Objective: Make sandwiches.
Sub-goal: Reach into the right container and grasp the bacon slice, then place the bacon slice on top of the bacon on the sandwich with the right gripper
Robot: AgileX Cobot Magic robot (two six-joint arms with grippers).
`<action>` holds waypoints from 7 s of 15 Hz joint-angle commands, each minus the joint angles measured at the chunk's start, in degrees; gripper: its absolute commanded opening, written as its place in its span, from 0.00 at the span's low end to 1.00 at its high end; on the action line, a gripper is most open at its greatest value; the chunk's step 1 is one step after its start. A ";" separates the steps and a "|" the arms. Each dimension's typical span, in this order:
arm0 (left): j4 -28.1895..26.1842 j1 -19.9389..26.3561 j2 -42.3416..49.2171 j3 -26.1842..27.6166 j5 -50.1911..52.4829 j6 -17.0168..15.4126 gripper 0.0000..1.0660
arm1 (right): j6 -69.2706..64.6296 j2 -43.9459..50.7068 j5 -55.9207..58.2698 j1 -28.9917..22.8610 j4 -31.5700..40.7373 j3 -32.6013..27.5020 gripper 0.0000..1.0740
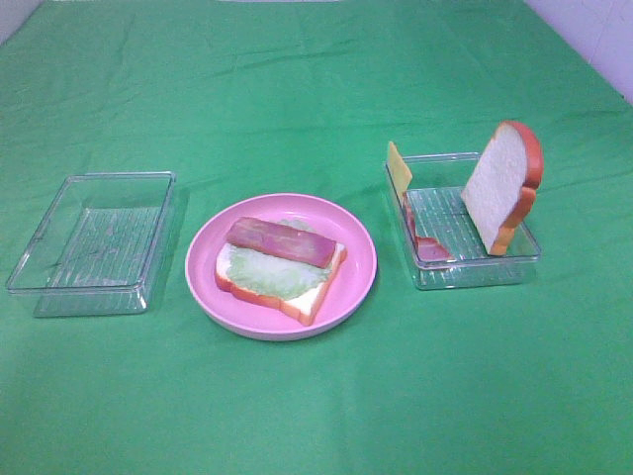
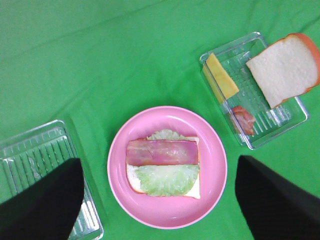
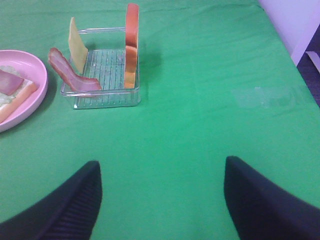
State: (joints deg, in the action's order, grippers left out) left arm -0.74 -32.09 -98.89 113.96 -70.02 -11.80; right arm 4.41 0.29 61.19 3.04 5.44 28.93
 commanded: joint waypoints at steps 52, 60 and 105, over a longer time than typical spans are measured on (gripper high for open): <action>1.49 -0.11 99.58 -85.26 9.97 5.04 0.73 | -9.34 -115.45 4.58 -25.15 1.95 65.37 0.60; 1.49 -0.11 99.58 -85.26 9.97 5.04 0.73 | -10.31 -126.97 5.96 -25.10 -2.75 71.45 0.55; 1.49 -0.11 99.64 -85.26 9.97 5.04 0.73 | 9.63 -131.32 -2.92 -29.74 48.13 71.51 0.00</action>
State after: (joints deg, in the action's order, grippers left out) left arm 0.63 -32.09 0.29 28.76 -60.68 -6.70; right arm 14.78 -130.92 58.27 -26.87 54.49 100.21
